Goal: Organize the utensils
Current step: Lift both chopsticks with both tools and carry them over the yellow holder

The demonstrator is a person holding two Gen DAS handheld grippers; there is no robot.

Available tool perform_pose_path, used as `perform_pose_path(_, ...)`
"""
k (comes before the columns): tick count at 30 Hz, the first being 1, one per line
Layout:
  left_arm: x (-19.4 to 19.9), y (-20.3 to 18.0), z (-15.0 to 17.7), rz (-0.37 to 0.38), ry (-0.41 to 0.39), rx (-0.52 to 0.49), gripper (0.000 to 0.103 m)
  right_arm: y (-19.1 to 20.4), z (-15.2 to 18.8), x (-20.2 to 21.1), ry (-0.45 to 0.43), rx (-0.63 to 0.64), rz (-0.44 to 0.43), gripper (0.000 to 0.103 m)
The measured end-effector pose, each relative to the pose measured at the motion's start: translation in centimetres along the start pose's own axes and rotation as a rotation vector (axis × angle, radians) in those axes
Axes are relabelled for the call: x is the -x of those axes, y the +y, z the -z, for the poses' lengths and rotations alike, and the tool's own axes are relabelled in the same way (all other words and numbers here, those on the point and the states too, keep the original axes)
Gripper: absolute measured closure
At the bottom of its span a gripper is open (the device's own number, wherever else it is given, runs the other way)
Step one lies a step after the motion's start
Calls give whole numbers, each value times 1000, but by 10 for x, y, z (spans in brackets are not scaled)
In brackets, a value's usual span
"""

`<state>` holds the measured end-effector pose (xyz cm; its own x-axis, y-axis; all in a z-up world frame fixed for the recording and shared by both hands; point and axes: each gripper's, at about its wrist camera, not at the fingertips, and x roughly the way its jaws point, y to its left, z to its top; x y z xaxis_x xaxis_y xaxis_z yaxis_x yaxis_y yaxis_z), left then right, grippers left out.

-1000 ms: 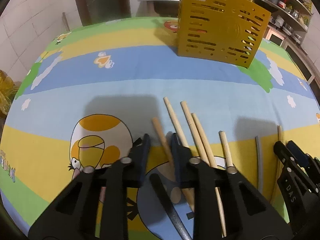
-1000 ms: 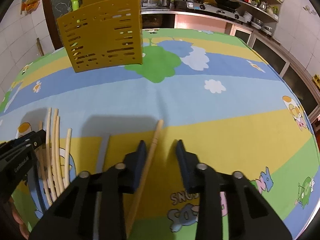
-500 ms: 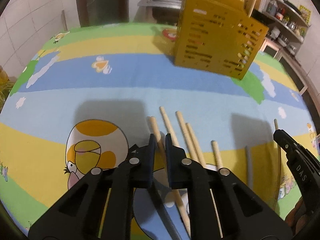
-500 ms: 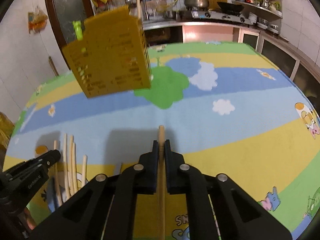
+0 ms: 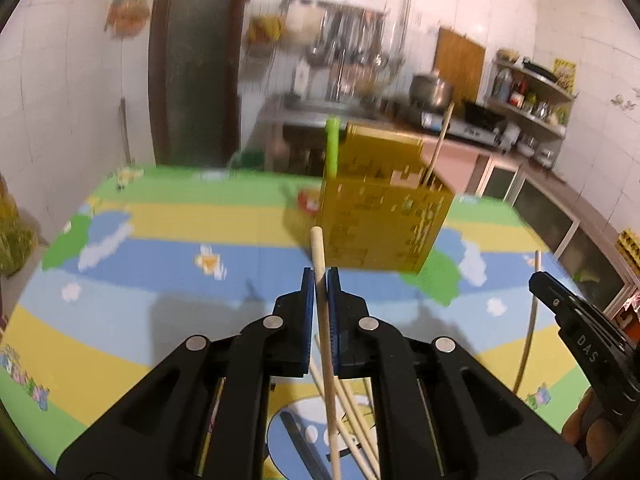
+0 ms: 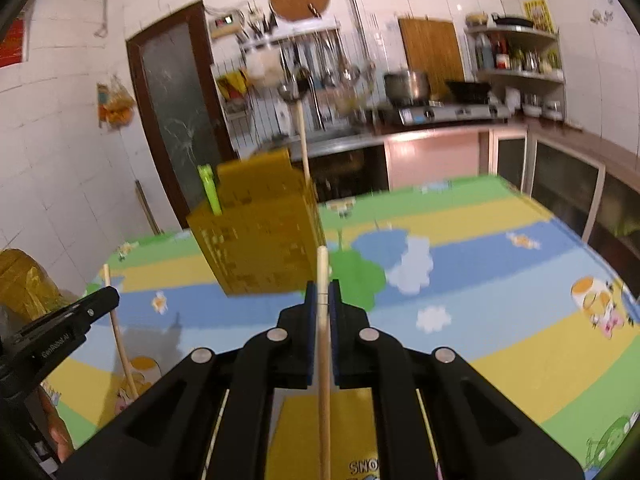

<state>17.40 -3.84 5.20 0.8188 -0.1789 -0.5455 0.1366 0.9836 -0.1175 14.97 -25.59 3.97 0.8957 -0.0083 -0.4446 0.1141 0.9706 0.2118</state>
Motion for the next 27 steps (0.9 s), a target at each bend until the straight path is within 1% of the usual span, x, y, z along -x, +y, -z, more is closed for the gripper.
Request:
perform_pose_path(6, 25, -3, -8, -3, -110, -15, 98, 9, -7, 18, -107, 57, 0, 97)
perform_pose_path(9, 35, -4, -6, -9, -162, -24, 98, 13, -3, 25, -136, 77, 0, 97)
perform_pose_path(13, 39, -4, -1, -14, -190, -33, 98, 16, 4, 33, -169, 97, 3, 97)
perform_pose_path(16, 41, -3, -5, -14, -206, -40, 98, 18, -6, 43, -201, 95, -12, 97)
perform_pose_path(18, 47, -3, -17, -5, -229, -35, 98, 20, -19, 49, -233, 98, -23, 97)
perform_pose_path(21, 53, -3, -39, 11, -267, -30, 98, 25, -51, 52, -286, 100, -40, 97)
perform_pose_path(24, 61, -9, -74, 15, -345, -38, 98, 32, -93, 49, -358, 99, -60, 97)
perform_pose_path(25, 62, -12, -91, 17, -379, -39, 98, 34, -105, 46, -376, 100, -60, 97)
perform_pose_path(27, 59, -14, -115, 22, -420, -27, 98, 39, -128, 36, -403, 103, -73, 97)
